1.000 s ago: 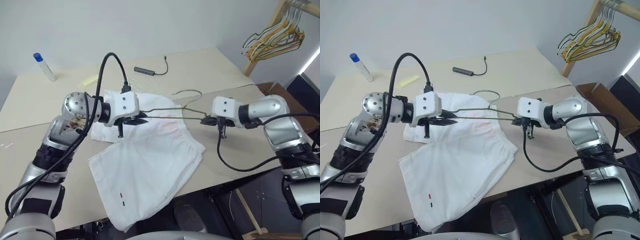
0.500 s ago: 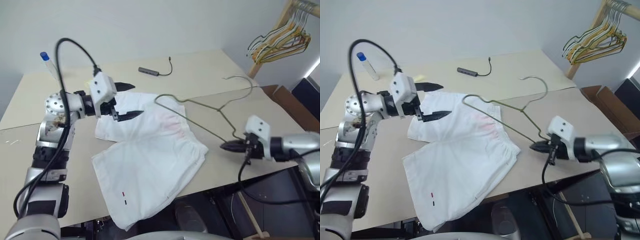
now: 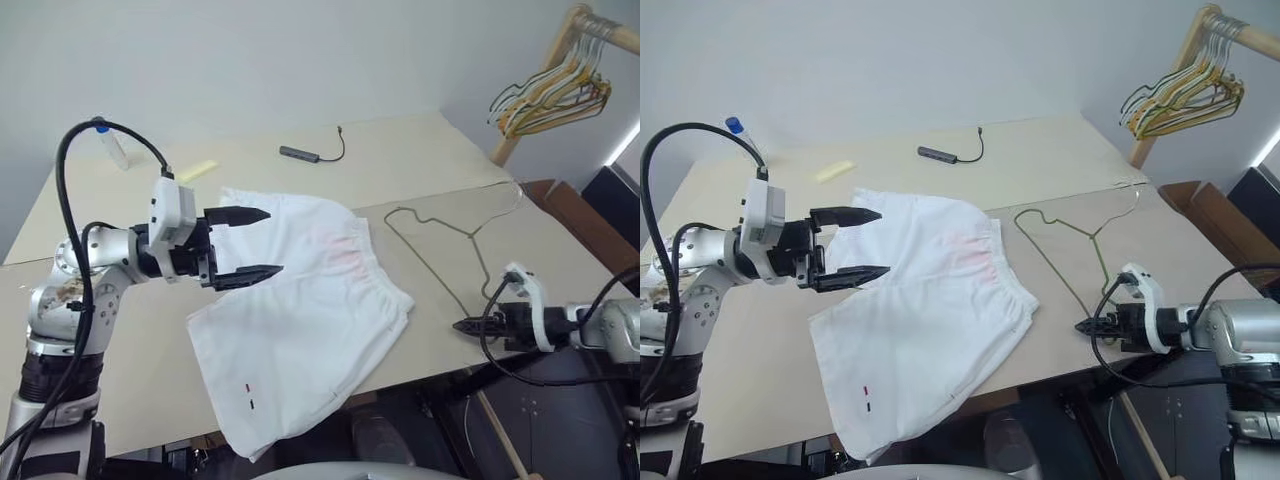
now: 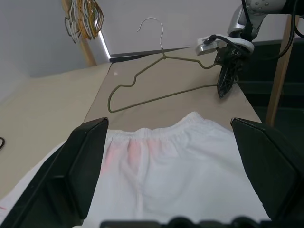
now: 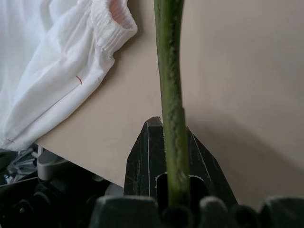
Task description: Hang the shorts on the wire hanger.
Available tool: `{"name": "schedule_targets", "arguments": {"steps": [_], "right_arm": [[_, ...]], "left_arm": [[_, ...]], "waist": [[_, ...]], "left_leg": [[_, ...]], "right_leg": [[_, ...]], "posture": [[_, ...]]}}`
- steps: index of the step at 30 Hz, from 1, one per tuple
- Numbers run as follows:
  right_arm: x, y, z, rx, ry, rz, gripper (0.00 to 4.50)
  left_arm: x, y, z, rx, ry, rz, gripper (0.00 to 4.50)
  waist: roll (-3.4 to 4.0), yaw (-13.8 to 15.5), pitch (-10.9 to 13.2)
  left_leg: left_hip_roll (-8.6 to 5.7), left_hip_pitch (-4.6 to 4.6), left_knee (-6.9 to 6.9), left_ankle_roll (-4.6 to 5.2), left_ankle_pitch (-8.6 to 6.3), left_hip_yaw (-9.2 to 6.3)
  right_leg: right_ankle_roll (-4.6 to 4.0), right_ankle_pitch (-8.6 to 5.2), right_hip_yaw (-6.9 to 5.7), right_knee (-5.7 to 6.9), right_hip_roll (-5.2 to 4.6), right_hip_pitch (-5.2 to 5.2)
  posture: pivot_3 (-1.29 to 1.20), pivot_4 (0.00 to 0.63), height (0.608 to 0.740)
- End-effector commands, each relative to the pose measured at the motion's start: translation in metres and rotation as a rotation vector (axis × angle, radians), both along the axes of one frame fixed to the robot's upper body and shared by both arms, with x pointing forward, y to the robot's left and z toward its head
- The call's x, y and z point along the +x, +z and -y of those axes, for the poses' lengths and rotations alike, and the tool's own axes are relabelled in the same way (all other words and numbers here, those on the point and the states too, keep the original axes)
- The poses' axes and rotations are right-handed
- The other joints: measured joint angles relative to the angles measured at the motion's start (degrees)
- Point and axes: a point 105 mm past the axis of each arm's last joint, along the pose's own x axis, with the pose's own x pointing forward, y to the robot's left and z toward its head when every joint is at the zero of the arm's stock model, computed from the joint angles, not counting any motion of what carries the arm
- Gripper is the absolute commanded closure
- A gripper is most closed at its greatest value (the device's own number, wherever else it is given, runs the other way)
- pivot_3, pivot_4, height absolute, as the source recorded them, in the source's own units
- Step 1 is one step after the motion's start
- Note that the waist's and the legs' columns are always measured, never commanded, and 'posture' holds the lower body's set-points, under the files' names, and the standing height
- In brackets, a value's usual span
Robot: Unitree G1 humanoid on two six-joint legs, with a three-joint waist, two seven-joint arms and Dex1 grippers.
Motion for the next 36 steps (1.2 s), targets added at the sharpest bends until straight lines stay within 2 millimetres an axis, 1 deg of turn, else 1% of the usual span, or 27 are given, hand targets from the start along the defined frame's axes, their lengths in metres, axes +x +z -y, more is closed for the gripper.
{"name": "schedule_targets", "arguments": {"steps": [1,8,11,14,19,25,29,32,36], "right_arm": [[0.006,0.001,-0.01,0.057,0.044,-0.029,4.5],[0.013,-0.001,-0.015,0.088,0.081,-0.062,4.5],[0.017,-0.003,-0.009,0.07,0.054,-0.062,4.5],[0.021,0.002,-0.001,0.088,0.005,-0.046,4.5],[0.019,0.001,0.009,0.075,-0.021,-0.047,4.5],[0.017,-0.003,0.007,0.065,-0.01,-0.052,4.5],[0.019,0.004,0.017,0.076,-0.053,-0.031,4.5],[0.012,0.005,0.022,0.071,-0.053,-0.045,4.5],[0.004,0.003,0.021,0.067,-0.03,-0.064,4.5]], "left_arm": [[-0.004,0.012,-0.003,0.01,0.025,0.056,0.02],[-0.009,0.012,-0.006,0.024,0.042,0.058,0.02],[-0.01,0.012,-0.006,0.026,0.052,0.063,0.02],[-0.012,0.012,-0.007,0.027,0.059,0.066,0.02],[-0.012,0.012,-0.008,0.029,0.071,0.074,0.02],[-0.012,0.012,-0.008,0.031,0.071,0.082,0.02],[-0.011,0.012,-0.008,0.033,0.072,0.086,0.02],[-0.012,0.012,-0.009,0.034,0.074,0.087,0.02],[-0.012,0.011,-0.009,0.034,0.076,0.087,0.02]], "waist": [[-0.01,0.3,0.0],[-0.01,1.7,0.0],[-0.01,2.4,0.0],[-0.01,3.0,0.0],[-0.01,4.0,0.0],[-0.03,4.6,0.0],[-0.03,4.6,0.0],[-0.03,4.9,0.0],[-0.04,5.4,0.0]], "left_leg": [[0.0,-0.02,0.01,0.0,0.0,-0.01],[0.01,0.04,0.01,0.0,0.0,-0.01],[0.0,0.03,0.01,0.0,0.0,0.0],[-0.01,0.02,0.01,0.0,0.0,0.01],[-0.02,0.02,0.02,0.0,0.0,0.15],[0.0,0.03,0.01,0.0,0.0,0.41],[0.0,0.04,0.01,0.0,0.0,0.47],[-0.01,0.02,0.01,0.0,0.0,0.47],[0.0,0.01,0.01,0.01,-0.01,0.48]], "right_leg": [[0.0,0.0,0.0,-0.01,-0.01,0.0],[0.0,0.0,0.0,0.02,0.01,0.01],[0.0,0.0,-0.02,0.01,-0.01,0.01],[0.0,0.0,0.0,-0.01,-0.02,0.01],[0.0,0.0,-0.03,0.0,-0.02,0.01],[-0.01,0.0,-0.02,-0.01,0.0,0.0],[-0.01,0.0,-0.01,-0.01,0.01,0.0],[0.0,0.0,-0.01,-0.03,0.0,0.0],[0.0,0.0,-0.02,-0.05,0.0,0.0]], "posture": [[-0.11,0.001,0.74],[-0.08,0.003,0.74],[-0.07,0.003,0.74],[-0.06,0.0,0.74],[-0.05,0.0,0.74],[-0.05,0.0,0.74],[-0.05,0.0,0.74],[-0.05,0.0,0.74],[-0.05,0.0,0.74]]}}
